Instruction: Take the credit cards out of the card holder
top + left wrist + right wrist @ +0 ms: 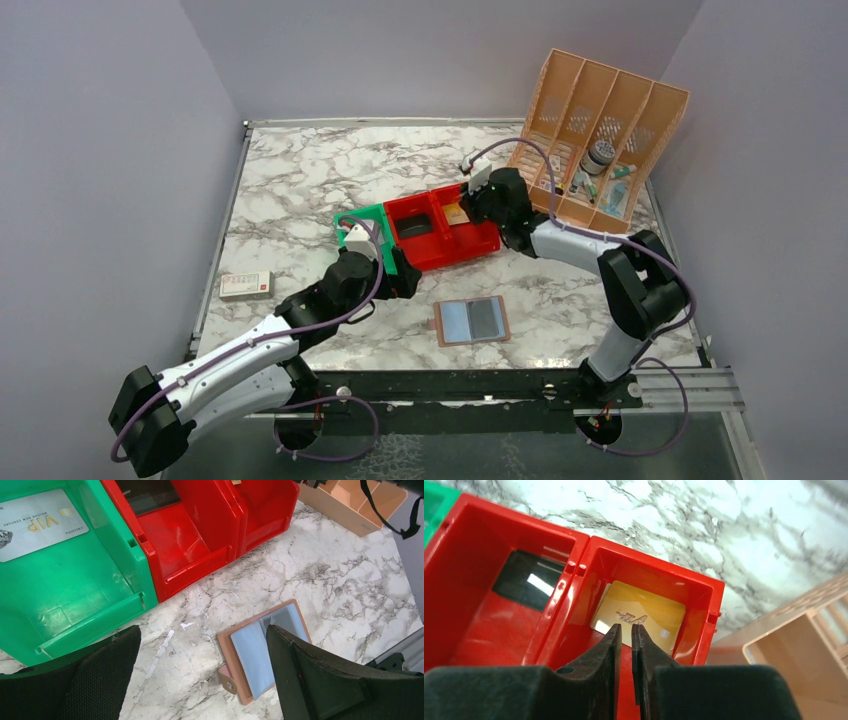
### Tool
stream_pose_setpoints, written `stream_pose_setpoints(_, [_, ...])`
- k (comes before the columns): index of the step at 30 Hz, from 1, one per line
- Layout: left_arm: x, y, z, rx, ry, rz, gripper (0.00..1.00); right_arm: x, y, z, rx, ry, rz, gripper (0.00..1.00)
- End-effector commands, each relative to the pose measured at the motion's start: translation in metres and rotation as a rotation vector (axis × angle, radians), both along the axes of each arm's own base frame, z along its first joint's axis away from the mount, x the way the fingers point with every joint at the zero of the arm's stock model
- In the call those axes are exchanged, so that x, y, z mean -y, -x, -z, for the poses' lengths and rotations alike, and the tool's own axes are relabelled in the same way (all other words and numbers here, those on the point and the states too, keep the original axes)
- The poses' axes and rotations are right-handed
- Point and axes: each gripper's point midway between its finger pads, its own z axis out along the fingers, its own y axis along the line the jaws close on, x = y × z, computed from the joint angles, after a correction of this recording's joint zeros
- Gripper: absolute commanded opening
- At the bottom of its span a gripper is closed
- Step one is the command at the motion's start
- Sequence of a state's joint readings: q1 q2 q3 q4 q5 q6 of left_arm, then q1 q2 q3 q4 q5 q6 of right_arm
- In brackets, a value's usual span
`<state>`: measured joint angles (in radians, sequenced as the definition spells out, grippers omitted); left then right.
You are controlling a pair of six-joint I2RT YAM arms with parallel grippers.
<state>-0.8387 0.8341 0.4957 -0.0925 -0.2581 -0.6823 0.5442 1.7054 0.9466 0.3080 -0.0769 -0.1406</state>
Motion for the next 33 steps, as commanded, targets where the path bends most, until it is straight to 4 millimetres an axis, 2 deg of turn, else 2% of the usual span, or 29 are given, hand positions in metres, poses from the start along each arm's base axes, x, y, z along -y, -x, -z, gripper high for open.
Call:
stream_pose_setpoints(1, [0.004,-0.001,-0.011,0.015,0.025,0.016,0.99,0.007,0.001,0.015,-0.275,-0.088,0.244,0.12])
stream_pose_setpoints(6, [0.003,0.000,-0.010,0.013,0.019,0.018,0.99,0.022,0.007,0.044,-0.454,0.033,0.369,0.08])
stream_pose_setpoints(16, [0.003,0.000,-0.013,0.020,0.025,0.018,0.99,0.010,0.017,0.073,-0.559,0.055,0.307,0.08])
stream_pose_setpoints(33, [0.006,-0.001,-0.010,0.011,0.019,0.026,0.99,-0.003,-0.008,0.086,-0.545,0.075,0.327,0.09])
